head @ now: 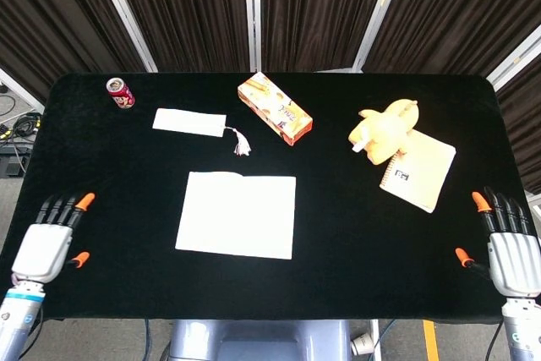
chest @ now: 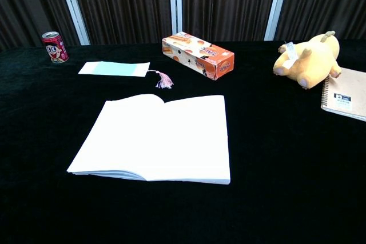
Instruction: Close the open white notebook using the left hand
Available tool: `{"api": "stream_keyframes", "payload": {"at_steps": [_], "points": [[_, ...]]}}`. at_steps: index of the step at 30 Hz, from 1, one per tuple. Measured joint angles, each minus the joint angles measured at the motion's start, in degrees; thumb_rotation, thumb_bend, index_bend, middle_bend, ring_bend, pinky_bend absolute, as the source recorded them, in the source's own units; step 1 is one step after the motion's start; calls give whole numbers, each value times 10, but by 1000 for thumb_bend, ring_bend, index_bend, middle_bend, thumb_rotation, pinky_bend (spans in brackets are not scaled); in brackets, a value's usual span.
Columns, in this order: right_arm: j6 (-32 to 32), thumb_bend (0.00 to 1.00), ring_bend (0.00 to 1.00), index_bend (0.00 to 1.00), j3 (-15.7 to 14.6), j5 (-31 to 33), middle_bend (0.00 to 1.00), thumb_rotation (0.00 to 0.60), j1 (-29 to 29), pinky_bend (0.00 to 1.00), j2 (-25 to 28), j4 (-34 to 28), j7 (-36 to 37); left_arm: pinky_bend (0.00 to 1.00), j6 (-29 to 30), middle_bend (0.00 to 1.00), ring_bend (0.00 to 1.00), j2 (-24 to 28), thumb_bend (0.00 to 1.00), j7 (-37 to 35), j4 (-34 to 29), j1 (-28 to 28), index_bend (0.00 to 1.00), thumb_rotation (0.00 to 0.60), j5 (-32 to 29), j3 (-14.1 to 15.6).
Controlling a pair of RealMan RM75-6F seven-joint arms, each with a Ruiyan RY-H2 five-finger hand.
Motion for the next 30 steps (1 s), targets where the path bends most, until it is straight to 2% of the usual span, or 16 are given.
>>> {"api": "stream_keyframes", "payload": {"at_steps": [7, 9, 11, 13, 20, 30], "points": [[3, 67, 0, 50, 1, -1, 0, 600, -2, 0, 3, -5, 7, 0, -40, 0, 0, -50, 170, 56, -12, -27, 0, 600, 10, 5], [4, 67, 0, 50, 1, -1, 0, 600, -2, 0, 4, -6, 9, 0, -51, 0, 0, -68, 219, 76, -12, -35, 0, 600, 10, 5], [5, 67, 0, 50, 1, -2, 0, 600, -3, 0, 6, -8, 13, 0, -61, 0, 0, -88, 311, 99, -11, -43, 0, 600, 8, 4], [6, 67, 0, 50, 1, -2, 0, 600, -4, 0, 8, -10, 17, 0, -69, 0, 0, -107, 334, 118, -8, -50, 0, 600, 5, 2], [8, 67, 0, 50, 1, -5, 0, 600, -5, 0, 13, -13, 30, 0, -109, 0, 0, -181, 332, 175, 22, -79, 0, 600, -27, -11], [6, 67, 0, 50, 2, -3, 0, 600, -6, 0, 20, -18, 58, 0, -146, 0, 0, -254, 332, 218, 59, -112, 0, 600, -66, -21]]}}
